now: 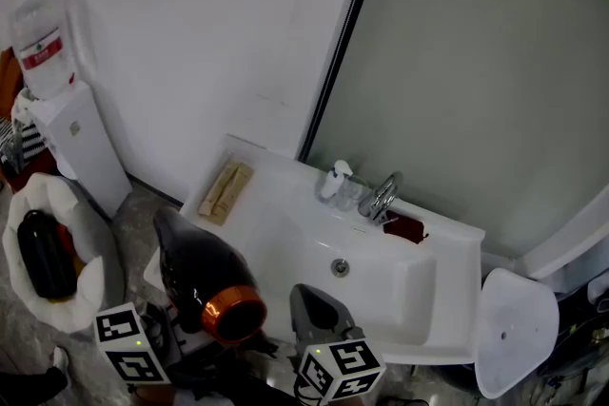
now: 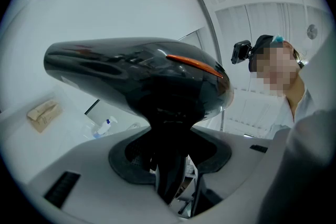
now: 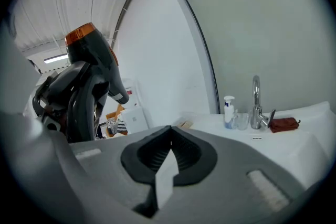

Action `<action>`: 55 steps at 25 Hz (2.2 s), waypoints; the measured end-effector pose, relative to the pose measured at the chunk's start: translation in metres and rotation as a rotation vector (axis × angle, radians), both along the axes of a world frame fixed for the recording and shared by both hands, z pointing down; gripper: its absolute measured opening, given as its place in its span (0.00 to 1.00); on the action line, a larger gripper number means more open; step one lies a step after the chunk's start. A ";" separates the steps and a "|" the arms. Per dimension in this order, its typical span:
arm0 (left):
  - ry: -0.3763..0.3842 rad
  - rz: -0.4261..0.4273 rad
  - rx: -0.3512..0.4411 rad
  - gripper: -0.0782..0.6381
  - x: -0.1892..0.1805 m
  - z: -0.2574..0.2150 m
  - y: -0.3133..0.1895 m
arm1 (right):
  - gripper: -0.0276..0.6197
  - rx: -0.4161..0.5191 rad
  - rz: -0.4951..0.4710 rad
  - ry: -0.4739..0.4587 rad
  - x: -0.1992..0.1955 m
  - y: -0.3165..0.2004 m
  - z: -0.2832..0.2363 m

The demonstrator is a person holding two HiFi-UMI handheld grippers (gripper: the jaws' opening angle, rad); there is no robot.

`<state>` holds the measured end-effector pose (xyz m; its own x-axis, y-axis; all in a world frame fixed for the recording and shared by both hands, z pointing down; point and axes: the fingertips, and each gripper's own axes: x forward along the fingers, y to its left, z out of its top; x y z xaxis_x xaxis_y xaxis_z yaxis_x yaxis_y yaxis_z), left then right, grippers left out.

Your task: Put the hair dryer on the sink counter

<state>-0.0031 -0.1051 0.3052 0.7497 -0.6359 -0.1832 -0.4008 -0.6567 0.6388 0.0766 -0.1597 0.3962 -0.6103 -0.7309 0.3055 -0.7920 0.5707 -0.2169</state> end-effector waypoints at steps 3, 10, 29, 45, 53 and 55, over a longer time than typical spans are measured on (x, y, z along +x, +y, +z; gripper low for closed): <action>0.000 0.021 -0.007 0.36 -0.007 0.001 -0.016 | 0.04 -0.007 0.019 0.001 -0.007 -0.013 0.001; -0.019 0.066 -0.031 0.36 -0.029 0.009 -0.051 | 0.04 -0.025 0.050 0.006 -0.032 -0.044 0.006; -0.010 0.229 -0.065 0.36 -0.070 0.025 -0.126 | 0.04 -0.052 0.203 0.037 -0.069 -0.099 0.014; -0.019 0.284 -0.105 0.36 -0.085 0.048 -0.175 | 0.04 -0.046 0.265 -0.080 -0.072 -0.108 0.000; -0.069 0.278 -0.123 0.36 -0.073 0.062 -0.195 | 0.06 -0.038 0.125 -0.053 -0.084 -0.098 -0.002; -0.084 0.275 -0.129 0.36 -0.068 0.065 -0.200 | 0.24 -0.046 0.060 -0.040 -0.093 -0.095 -0.001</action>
<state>-0.0714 -0.3047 0.3705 0.9058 -0.4213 -0.0444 -0.2743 -0.6631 0.6964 -0.0164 -0.2552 0.3953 -0.5779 -0.7524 0.3161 -0.8149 0.5108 -0.2738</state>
